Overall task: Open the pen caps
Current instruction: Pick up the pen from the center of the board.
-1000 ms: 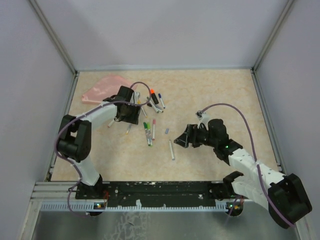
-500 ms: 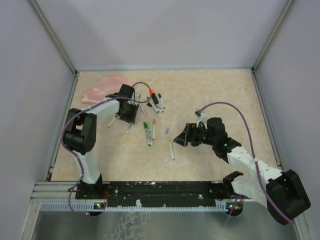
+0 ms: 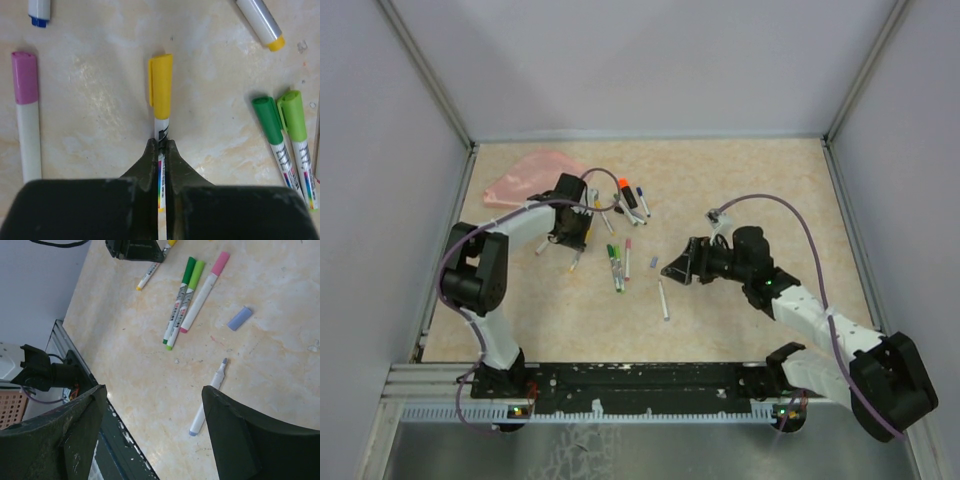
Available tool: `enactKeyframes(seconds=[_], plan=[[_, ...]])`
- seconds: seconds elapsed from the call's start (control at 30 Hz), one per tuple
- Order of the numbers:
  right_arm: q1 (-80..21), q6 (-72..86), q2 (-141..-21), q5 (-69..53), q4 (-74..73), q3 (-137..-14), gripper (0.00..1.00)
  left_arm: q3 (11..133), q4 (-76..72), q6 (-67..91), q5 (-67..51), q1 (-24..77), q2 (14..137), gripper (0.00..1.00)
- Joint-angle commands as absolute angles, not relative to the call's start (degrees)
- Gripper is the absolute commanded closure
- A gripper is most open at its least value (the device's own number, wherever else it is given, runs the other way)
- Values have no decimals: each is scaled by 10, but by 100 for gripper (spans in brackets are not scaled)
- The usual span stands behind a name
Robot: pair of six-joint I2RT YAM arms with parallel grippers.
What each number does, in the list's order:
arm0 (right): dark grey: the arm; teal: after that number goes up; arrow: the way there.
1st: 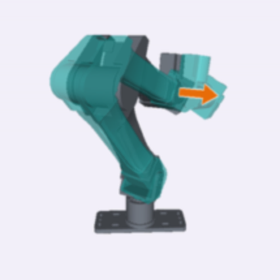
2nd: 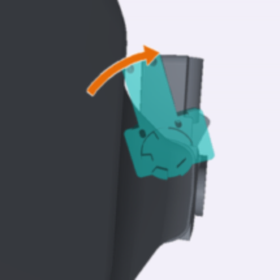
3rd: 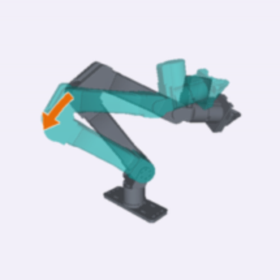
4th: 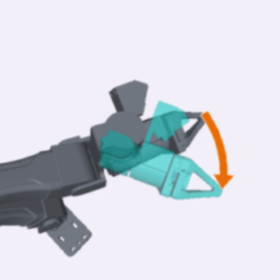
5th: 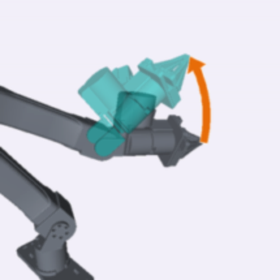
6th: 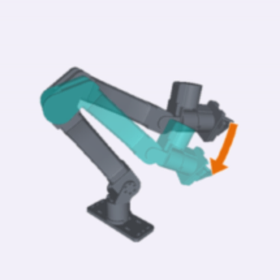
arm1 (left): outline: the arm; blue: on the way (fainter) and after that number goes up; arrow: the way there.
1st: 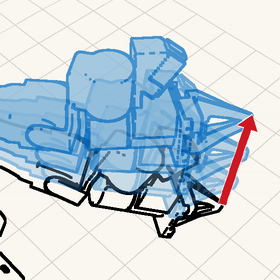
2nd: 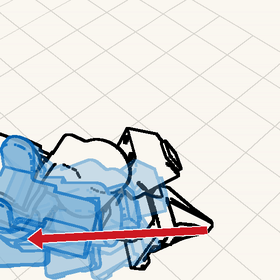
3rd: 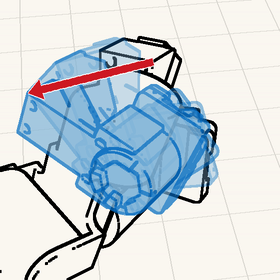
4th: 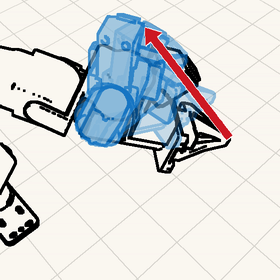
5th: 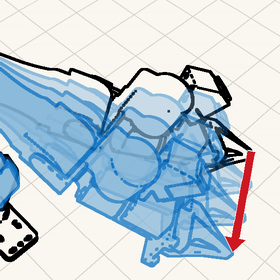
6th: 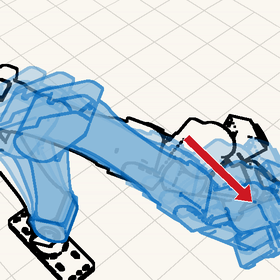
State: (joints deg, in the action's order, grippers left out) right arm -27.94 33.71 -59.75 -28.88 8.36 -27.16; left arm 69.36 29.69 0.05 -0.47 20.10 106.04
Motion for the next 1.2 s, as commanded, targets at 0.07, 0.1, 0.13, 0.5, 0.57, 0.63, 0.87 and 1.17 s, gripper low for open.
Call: enactKeyframes(seconds=[0.07, 0.1, 0.13, 0.5, 0.57, 0.63, 0.87, 1.17], plan=[[-280, 350, -591, -334, 158, -326, 23, 659, 293, 30, -52, 198, 947, 100], [-281, 355, -590, -340, 173, -328, 23, 652, 286, 37, -68, 197, 924, 100], [-280, 364, -589, -350, 189, -330, 23, 644, 277, 45, -89, 198, 900, 100], [-285, 429, -573, -366, 271, -374, 23, 426, -110, 329, -337, 199, 607, 100], [-286, 440, -573, -365, 279, -384, 24, 382, -211, 409, -331, 200, 572, 100], [-292, 440, -576, -362, 272, -399, 24, 351, -288, 476, -314, 204, 548, 100], [-349, 388, -608, -336, 201, -464, 27, 350, -336, 520, -270, 251, 543, 100], [-385, 337, -647, -300, 111, -535, 32, 377, -354, 503, -219, 327, 580, 100]])
